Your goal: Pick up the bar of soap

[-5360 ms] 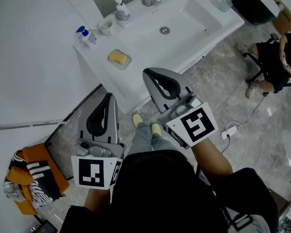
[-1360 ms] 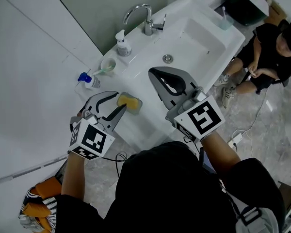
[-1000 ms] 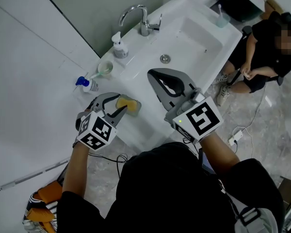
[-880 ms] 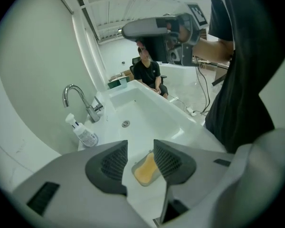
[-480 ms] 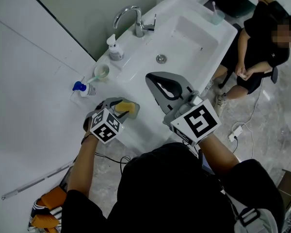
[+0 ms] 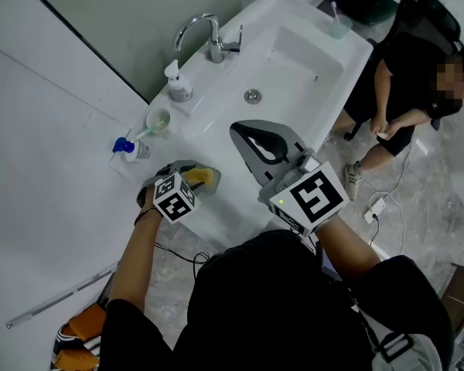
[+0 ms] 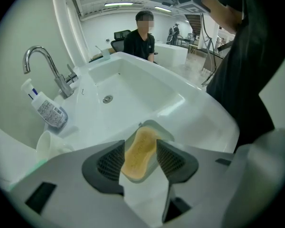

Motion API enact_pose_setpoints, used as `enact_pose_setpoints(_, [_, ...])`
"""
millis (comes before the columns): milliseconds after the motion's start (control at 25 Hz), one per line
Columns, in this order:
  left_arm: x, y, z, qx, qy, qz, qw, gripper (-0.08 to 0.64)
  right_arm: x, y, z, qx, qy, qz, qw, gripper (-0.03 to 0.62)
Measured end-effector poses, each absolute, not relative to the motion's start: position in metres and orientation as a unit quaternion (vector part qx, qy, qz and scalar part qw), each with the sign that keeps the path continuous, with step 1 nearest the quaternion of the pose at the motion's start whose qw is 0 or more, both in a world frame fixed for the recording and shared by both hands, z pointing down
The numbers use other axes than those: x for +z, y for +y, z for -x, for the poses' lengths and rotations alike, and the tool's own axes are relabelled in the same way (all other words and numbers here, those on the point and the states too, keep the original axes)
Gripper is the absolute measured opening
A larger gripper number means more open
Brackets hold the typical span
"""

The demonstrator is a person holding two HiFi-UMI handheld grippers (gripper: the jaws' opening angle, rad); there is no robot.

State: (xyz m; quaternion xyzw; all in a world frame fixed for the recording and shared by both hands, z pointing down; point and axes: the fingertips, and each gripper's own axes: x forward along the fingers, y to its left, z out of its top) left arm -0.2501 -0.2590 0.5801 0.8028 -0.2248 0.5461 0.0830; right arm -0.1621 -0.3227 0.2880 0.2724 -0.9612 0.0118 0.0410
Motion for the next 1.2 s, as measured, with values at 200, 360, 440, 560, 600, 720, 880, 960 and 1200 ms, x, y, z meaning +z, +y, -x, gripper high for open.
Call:
enact_pose_setpoints(200, [0.593,-0.255,0.248,0.562,-0.197,-0.799,0.076,0.199,0.292,-0.322,0.164,0.013,-0.962,-0.27,0.044,0.008])
enact_pose_setpoints(360, [0.594,-0.255,0.248,0.578,-0.176,-0.794,0.064,0.199,0.292,-0.321,0.165,0.011,-0.963,-0.266,0.045,0.008])
enact_pose_setpoints(440, [0.598,-0.255,0.249,0.596,-0.155,-0.786,0.053,0.201,0.293,-0.322,0.166,0.013,-0.962,-0.27,0.048,0.008])
enact_pose_setpoints(560, [0.605,-0.255,0.25,0.612,-0.134,-0.778,0.042,0.204,0.294,-0.32,0.167,0.012,-0.962,-0.268,0.046,0.008])
enact_pose_setpoints(600, [0.606,-0.255,0.25,0.617,-0.127,-0.776,0.038,0.207,0.294,-0.319,0.167,0.012,-0.963,-0.266,0.046,0.008])
enact_pose_setpoints(720, [0.612,-0.255,0.251,0.638,-0.098,-0.764,0.016,0.207,0.297,-0.318,0.168,0.013,-0.964,-0.263,0.048,0.008])
enact_pose_setpoints(880, [0.621,-0.254,0.252,0.659,-0.07,-0.749,0.009,0.207,0.297,-0.318,0.167,0.017,-0.963,-0.266,0.048,0.008])
enact_pose_setpoints(960, [0.622,-0.254,0.252,0.661,-0.069,-0.747,0.022,0.206,0.296,-0.318,0.166,0.017,-0.963,-0.267,0.046,0.008])
enact_pose_setpoints(1200, [0.625,-0.252,0.25,0.685,-0.047,-0.726,0.046,0.206,0.301,-0.316,0.17,0.022,-0.963,-0.264,0.05,0.008])
